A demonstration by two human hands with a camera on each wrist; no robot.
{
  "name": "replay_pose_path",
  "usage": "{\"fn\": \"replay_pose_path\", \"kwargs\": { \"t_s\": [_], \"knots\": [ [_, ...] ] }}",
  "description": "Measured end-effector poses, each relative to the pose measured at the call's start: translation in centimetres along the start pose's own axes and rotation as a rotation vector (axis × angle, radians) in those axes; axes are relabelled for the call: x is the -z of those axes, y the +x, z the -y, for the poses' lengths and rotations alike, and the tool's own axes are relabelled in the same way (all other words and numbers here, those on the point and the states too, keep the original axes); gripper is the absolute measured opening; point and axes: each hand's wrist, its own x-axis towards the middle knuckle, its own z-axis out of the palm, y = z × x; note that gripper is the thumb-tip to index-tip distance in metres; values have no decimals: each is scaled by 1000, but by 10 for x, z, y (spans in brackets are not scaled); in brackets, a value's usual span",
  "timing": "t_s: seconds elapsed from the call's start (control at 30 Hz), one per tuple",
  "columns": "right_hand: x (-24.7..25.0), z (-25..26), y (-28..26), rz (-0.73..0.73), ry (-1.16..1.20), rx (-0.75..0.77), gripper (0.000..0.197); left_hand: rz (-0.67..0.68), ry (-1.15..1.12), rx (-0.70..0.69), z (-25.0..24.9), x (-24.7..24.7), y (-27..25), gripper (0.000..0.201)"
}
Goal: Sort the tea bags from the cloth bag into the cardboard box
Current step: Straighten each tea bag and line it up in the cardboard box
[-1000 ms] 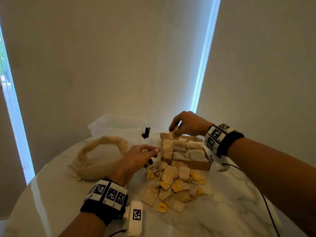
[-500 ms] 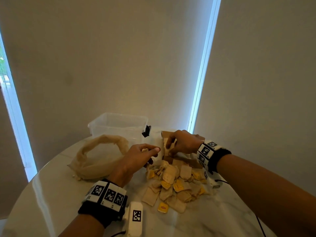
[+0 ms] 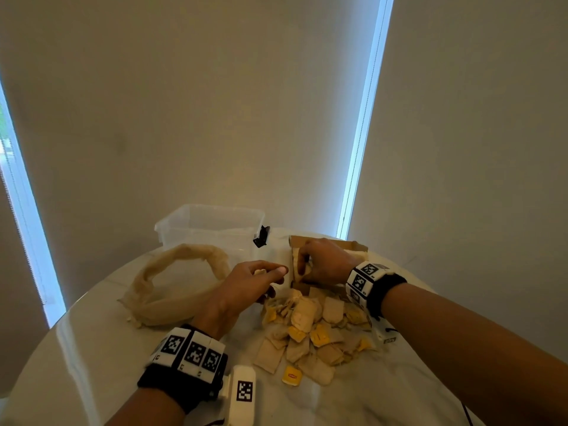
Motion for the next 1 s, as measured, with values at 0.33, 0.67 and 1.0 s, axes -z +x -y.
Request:
{"fn": "replay_pose_path", "kwargs": {
  "t_s": [0.33,0.67,1.0],
  "knots": [
    [9,-4,-1,-13,-101,3,25,136,453,45,-17,-24,37,24],
    [0,2,-3,29,-56,-81,14,195,659,98,-20,-31,42,26],
    [45,9,-47,-164,495,-116,18,56,-178,230,-47,-28,22,58]
  ]
}}
